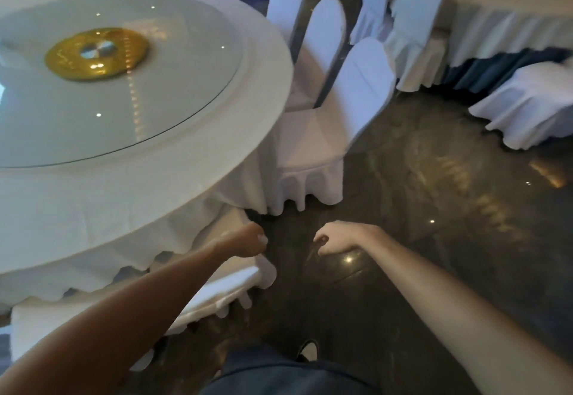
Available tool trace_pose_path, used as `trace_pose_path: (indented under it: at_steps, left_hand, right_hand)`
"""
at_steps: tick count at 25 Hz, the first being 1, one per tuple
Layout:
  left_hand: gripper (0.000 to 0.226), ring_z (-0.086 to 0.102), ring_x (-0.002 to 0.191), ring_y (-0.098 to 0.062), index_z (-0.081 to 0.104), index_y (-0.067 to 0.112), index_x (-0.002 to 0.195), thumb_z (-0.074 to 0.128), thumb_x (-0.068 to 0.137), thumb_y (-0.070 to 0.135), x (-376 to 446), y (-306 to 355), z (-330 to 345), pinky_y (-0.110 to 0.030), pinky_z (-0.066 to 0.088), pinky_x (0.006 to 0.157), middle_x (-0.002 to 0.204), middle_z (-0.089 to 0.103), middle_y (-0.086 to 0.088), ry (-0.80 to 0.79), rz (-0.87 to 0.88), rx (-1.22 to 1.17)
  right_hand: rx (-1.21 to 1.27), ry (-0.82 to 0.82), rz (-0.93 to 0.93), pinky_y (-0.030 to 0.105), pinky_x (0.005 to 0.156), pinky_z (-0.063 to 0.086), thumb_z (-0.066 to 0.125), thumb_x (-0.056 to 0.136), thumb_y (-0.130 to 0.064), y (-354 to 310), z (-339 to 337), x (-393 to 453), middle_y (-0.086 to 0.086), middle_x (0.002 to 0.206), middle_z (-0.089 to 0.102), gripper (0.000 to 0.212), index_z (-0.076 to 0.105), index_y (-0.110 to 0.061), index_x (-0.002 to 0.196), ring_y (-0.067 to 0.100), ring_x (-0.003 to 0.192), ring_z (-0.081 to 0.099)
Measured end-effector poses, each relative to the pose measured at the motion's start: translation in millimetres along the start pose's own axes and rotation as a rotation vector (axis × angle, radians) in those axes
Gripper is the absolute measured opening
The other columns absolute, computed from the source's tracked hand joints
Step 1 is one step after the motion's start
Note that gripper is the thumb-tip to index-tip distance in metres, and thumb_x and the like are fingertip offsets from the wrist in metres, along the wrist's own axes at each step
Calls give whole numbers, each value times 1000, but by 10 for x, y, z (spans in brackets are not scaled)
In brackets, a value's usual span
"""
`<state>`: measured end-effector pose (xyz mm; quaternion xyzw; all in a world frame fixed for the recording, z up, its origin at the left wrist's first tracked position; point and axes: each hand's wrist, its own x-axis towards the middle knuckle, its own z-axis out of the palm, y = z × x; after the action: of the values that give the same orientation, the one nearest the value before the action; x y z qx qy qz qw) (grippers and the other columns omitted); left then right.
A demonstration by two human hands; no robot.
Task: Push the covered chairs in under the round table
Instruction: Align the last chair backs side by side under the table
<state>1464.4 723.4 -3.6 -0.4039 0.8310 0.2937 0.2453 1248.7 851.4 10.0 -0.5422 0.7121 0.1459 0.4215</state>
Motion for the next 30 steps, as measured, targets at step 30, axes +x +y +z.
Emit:
trace_pose_path:
  at_steps: [30]
  left_hand:
    - [75, 7, 151, -39, 12, 17, 156, 51, 97, 42, 5795, 4573, -3733, -55, 15, 121, 164, 12, -16, 618, -168, -204]
  right_hand:
    - [-311, 748, -378, 45, 121, 15, 50, 93, -23, 4985, -6148, 2759, 7, 165, 11, 69, 21, -22, 156, 26, 151, 9]
